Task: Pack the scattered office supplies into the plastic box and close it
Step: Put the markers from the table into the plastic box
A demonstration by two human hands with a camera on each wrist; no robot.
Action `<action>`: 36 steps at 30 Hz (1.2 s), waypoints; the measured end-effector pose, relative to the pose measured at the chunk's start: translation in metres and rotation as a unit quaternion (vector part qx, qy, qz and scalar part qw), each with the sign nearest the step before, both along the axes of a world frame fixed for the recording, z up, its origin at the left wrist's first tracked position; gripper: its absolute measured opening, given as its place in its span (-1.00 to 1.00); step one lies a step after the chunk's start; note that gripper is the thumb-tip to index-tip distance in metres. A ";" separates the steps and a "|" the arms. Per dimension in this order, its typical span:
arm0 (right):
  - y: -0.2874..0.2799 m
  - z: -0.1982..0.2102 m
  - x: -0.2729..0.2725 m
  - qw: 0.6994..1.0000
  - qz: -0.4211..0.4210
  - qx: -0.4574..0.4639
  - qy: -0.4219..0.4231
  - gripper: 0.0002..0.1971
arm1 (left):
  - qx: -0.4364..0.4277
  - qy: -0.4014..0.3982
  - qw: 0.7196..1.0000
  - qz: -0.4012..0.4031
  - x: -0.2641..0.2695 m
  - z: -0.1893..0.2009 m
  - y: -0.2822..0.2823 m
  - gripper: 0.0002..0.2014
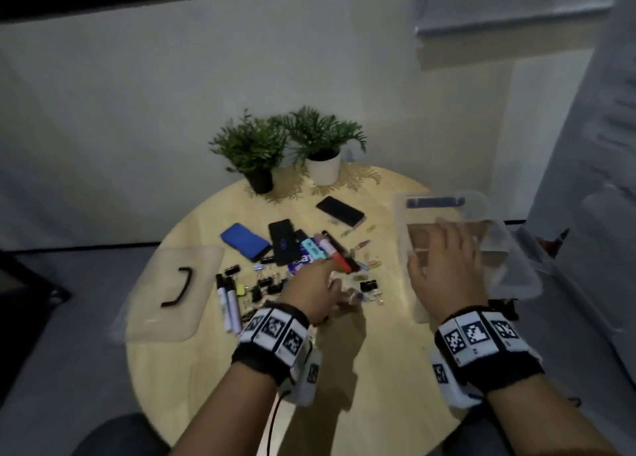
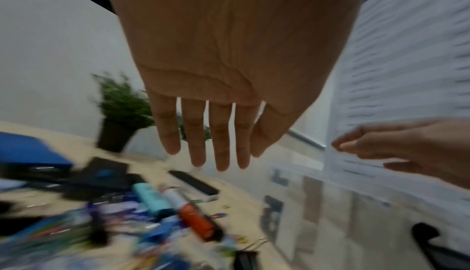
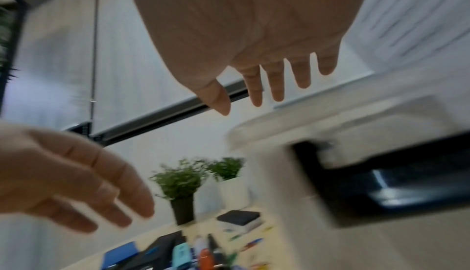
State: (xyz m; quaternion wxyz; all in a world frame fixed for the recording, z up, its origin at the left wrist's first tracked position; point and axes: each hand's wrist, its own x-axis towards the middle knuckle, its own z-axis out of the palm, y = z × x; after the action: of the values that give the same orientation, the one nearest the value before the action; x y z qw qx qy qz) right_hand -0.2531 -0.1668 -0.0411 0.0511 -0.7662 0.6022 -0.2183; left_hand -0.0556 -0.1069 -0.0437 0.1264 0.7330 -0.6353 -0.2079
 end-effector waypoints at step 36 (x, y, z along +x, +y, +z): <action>-0.094 -0.071 0.215 0.963 -0.038 0.265 -0.038 -0.52 | 0.146 -0.051 0.941 0.300 0.179 -0.094 0.042 -0.74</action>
State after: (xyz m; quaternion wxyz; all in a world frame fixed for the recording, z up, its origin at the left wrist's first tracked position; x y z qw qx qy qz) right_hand -0.0382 -0.2611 -0.1116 0.2673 -0.6931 0.6644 -0.0816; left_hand 0.1236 -0.0646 -0.1374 0.0418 0.9095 -0.3543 -0.2136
